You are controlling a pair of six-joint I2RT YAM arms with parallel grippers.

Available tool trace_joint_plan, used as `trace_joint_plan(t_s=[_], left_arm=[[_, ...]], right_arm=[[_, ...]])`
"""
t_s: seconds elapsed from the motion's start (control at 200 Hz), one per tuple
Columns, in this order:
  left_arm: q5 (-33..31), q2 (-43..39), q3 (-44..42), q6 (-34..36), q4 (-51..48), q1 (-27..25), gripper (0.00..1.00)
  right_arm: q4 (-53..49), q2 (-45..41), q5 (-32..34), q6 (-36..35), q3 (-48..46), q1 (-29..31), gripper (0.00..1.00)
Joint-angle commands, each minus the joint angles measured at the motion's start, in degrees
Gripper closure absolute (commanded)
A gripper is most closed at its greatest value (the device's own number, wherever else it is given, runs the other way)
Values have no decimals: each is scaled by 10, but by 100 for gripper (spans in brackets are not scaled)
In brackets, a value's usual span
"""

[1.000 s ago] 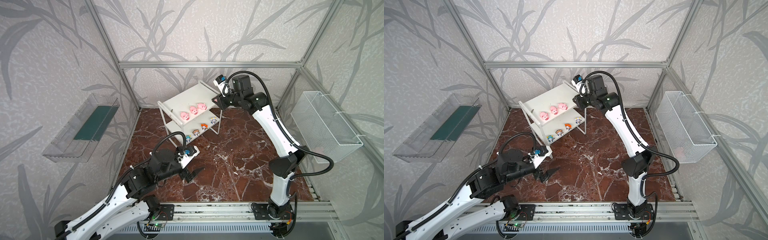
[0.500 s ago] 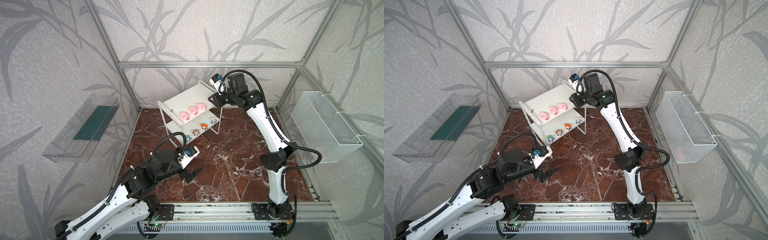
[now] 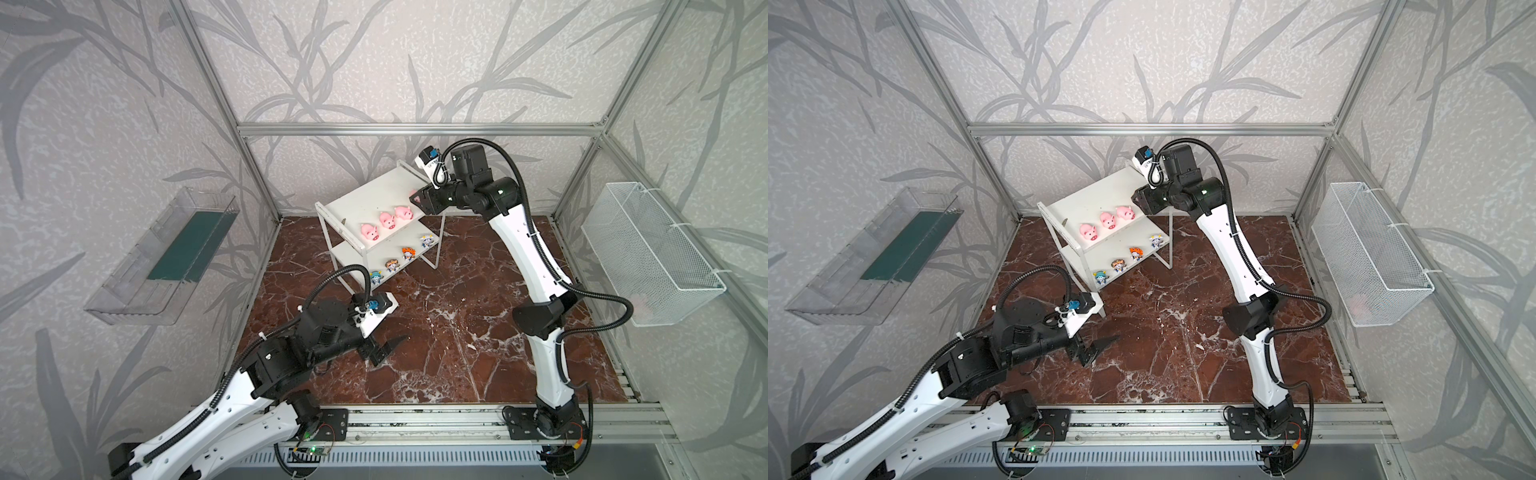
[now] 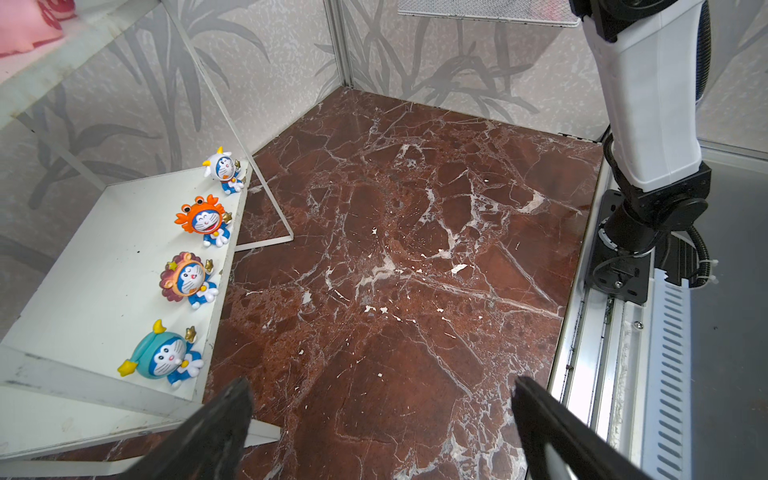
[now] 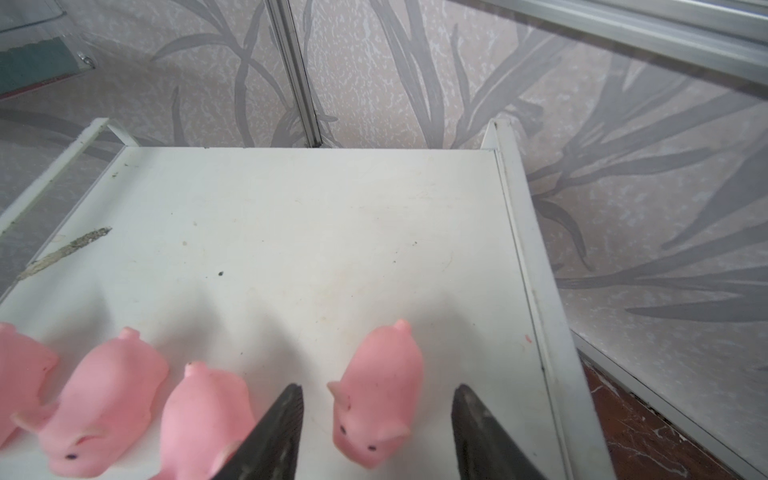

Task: Place and organize the plastic toys onto the shelf

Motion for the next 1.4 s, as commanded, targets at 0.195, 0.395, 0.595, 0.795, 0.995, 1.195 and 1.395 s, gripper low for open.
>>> trace_joint_plan(t_s=[0.195, 0.395, 0.595, 0.795, 0.995, 1.195, 1.395], left_arm=[[-170, -39, -14, -3, 39, 4, 1], [-322, -78, -28, -17, 63, 4, 1], [-446, -62, -22, -67, 37, 5, 0], [-559, -24, -21, -177, 1, 44, 1], [-494, 5, -48, -249, 2, 210, 1], [-418, 58, -84, -237, 90, 363, 1], [-378, 152, -101, -256, 155, 472, 1]], right_arm=[[-21, -77, 55, -15, -15, 3, 33], [84, -268, 134, -9, -330, 2, 25], [325, -539, 206, 29, -752, -18, 1], [350, -611, 245, 52, -924, -60, 1], [426, -583, 220, 108, -1052, -159, 1], [508, -531, 284, 89, -1137, -169, 1], [597, -469, 354, 37, -1193, -170, 1]])
